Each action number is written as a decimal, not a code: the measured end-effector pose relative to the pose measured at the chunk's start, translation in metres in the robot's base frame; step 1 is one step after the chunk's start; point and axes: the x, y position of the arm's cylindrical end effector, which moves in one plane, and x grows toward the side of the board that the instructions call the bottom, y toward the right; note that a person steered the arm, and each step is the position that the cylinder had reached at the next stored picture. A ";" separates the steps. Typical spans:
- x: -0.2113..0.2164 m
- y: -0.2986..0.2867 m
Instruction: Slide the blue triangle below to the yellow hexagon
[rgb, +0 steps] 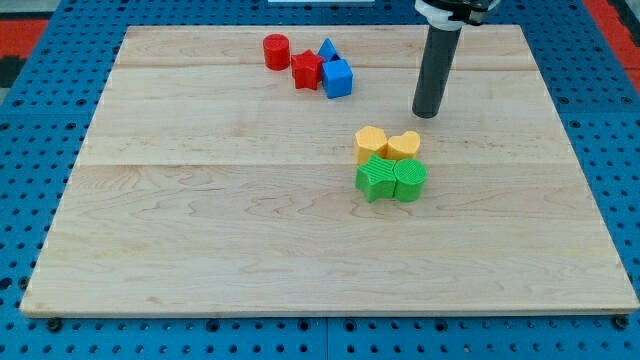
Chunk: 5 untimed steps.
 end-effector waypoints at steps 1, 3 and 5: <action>-0.004 -0.010; -0.021 -0.054; -0.050 -0.019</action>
